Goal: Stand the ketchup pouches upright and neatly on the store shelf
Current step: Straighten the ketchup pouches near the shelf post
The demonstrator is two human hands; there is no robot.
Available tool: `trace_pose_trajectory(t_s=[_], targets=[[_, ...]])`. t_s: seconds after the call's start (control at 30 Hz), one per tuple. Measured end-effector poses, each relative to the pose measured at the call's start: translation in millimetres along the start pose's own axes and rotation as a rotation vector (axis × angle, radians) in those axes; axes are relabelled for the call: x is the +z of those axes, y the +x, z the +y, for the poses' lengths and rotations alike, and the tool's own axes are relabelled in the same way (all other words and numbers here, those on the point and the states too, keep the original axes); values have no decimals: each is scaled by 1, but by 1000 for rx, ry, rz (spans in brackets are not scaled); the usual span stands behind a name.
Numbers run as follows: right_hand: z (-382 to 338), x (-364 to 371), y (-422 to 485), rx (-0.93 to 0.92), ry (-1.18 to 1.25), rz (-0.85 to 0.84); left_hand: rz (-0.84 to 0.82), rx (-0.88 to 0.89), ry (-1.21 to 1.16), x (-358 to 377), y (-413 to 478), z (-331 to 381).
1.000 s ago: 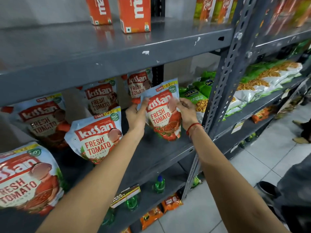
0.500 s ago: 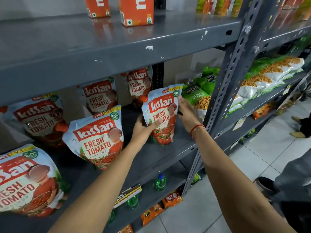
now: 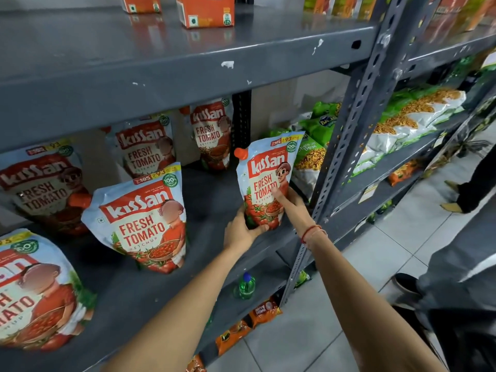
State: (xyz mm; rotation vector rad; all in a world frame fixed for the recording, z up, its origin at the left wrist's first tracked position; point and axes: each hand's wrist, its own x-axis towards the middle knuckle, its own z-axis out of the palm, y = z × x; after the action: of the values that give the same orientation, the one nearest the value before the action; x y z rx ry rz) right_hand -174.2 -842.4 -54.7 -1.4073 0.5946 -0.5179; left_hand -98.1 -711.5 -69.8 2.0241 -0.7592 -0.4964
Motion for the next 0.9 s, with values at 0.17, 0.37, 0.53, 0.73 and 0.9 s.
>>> trace_pose_trajectory(t_s=[0.17,0.37,0.53,0.73,0.9], targets=[[2,-6,-4,-8,6,33,57,-9,22,16,-3,1],[4,-3,-3,-33,45,73,50,-18,37,18,0,1],[14,7,-20,-26,15,292,-73,-31,88,18,-6,1],[29,49,-64,-205,-123,817,219,93,-81,-23,-61,-20],[29,109,-74,-276,-114,379,574,200,-3,-84,-114,-62]])
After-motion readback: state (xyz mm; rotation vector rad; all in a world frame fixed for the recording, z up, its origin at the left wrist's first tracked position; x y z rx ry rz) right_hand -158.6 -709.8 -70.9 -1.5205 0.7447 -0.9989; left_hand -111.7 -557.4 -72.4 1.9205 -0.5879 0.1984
